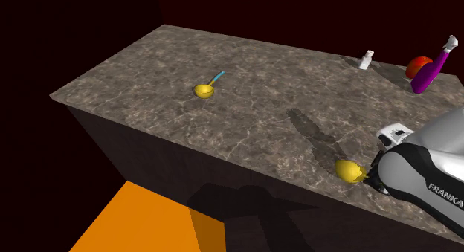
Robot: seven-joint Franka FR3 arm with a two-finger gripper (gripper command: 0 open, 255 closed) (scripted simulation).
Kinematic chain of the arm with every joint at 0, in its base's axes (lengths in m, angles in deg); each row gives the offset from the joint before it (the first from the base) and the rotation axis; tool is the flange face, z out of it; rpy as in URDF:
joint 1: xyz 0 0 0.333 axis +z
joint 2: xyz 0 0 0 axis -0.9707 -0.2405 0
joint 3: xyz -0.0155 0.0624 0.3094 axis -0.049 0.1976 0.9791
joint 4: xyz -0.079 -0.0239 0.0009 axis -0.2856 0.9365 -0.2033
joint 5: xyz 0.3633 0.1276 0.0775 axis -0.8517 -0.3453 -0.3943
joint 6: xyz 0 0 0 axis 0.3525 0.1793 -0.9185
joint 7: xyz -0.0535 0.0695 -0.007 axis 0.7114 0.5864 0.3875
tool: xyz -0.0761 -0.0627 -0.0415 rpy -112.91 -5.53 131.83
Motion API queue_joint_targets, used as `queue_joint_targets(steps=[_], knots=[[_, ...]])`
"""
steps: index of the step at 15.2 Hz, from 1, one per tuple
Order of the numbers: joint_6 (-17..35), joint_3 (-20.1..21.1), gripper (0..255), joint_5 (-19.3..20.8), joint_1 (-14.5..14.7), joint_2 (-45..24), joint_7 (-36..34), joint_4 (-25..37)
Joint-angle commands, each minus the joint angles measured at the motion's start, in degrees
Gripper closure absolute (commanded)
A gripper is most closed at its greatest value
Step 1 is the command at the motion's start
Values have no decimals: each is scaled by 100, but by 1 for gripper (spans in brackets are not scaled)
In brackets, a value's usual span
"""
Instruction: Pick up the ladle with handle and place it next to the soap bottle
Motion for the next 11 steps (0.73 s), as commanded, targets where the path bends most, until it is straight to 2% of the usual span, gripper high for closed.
queue_joint_targets(steps=[1, 5, 6, 11], knots=[[35, -11, 255, 8, 7, -29, -6, -15], [35, -11, 255, 8, 7, -29, -6, -15], [35, -11, 0, 8, 7, -29, -5, -14], [35, -11, 0, 8, 7, -29, -5, -14]])
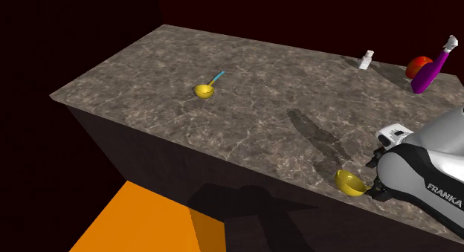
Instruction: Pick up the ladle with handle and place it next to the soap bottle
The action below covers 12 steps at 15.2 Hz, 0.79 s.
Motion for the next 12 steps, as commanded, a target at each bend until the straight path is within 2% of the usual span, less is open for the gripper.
queue_joint_targets(steps=[1, 4, 12], knots=[[-322, 123, 0, -93, -29, 250, 20, 74], [-1140, 447, 0, -361, -60, 810, 70, 342], [-1138, 449, 0, -363, -62, 808, 71, 341]])
